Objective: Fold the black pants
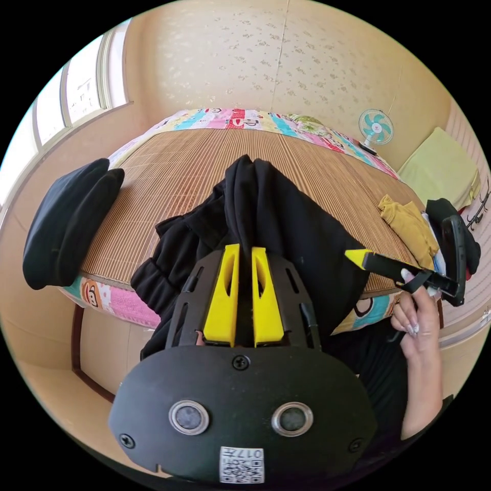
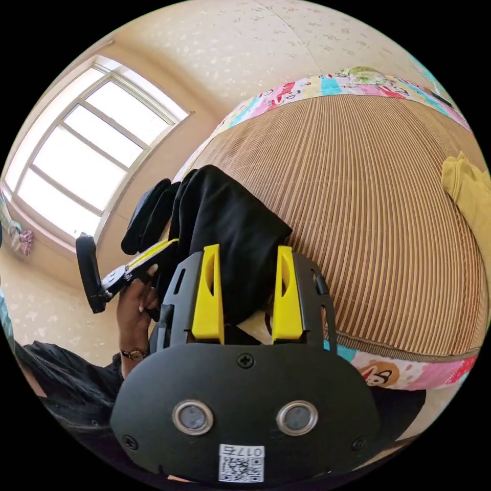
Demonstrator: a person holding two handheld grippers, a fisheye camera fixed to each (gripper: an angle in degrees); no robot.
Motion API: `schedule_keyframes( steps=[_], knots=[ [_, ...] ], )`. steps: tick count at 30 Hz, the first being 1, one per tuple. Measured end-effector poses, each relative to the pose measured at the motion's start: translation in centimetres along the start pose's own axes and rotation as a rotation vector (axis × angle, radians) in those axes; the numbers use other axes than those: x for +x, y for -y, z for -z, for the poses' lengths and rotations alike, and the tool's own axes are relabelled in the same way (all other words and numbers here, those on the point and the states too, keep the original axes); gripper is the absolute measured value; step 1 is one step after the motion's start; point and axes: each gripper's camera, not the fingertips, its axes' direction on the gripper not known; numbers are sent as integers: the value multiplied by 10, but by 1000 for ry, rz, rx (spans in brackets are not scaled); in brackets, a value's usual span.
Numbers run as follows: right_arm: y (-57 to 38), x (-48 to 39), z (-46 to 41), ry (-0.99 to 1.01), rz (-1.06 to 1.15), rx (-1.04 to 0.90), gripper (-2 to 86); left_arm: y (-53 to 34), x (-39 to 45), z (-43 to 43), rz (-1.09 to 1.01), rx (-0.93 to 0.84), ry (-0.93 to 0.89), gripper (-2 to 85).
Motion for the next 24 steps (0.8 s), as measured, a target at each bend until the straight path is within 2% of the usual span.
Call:
schedule_keyframes(
  steps=[4, 7, 10, 11, 15, 17, 19, 22, 24],
  knots=[
    [58, -19, -28, -52, -1, -103, 210, 0, -10, -3, 1, -6, -21, 49],
    [79, -36, -51, -212, -25, -163, 216, -2, -18, -5, 13, -7, -35, 50],
    [70, -56, -66, -334, 63, -401, 187, -5, -23, -7, 17, 0, -55, 50],
    [54, -73, -53, -318, 126, -408, 170, -5, -24, -7, 19, 2, -58, 50],
    [48, -111, -30, -427, 272, -186, 170, -9, -27, -9, 28, 18, -65, 50],
    [72, -103, -47, -410, 283, -130, 176, -9, -27, -9, 27, 18, -59, 50],
    [97, -82, -81, -284, 269, -140, 176, -7, -26, -10, 19, 12, -53, 49],
    [118, -26, -174, -253, 152, -349, 166, -8, -31, -9, 32, -4, -81, 49],
    [102, 8, -202, -182, 86, -368, 148, -9, -33, -9, 41, -29, -85, 49]
  ],
)
